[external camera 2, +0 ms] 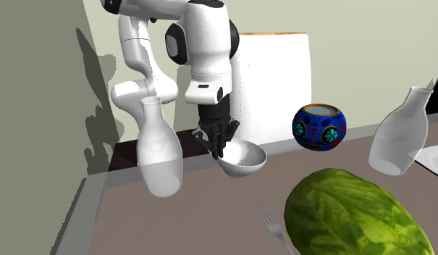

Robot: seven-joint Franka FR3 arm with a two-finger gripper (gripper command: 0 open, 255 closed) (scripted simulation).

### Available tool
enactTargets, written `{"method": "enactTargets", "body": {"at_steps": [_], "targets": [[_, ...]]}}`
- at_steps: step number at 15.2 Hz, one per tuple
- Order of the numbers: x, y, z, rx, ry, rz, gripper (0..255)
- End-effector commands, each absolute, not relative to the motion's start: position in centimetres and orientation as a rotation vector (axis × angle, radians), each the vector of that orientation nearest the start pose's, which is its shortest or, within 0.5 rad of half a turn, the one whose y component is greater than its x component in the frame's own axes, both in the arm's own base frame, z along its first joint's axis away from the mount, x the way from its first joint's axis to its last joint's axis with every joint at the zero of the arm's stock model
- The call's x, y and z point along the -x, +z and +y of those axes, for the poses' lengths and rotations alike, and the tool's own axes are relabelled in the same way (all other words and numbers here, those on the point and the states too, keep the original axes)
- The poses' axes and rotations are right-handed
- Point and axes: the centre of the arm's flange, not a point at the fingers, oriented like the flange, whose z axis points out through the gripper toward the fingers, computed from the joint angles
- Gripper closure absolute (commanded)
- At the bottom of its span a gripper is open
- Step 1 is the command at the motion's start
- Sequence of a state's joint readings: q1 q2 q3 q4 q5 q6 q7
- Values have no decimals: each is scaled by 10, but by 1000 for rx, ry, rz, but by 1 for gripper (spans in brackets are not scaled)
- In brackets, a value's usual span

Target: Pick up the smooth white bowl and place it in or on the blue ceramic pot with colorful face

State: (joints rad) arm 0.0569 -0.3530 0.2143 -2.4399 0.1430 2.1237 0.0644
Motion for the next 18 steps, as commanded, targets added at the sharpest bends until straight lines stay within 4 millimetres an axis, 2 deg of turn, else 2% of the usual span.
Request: {"method": "enactTargets", "body": {"at_steps": [1,18], "targets": [[-417,443,125,3082,-36,-188,255],[-417,532,125,3082,-36,-188,255]]}}
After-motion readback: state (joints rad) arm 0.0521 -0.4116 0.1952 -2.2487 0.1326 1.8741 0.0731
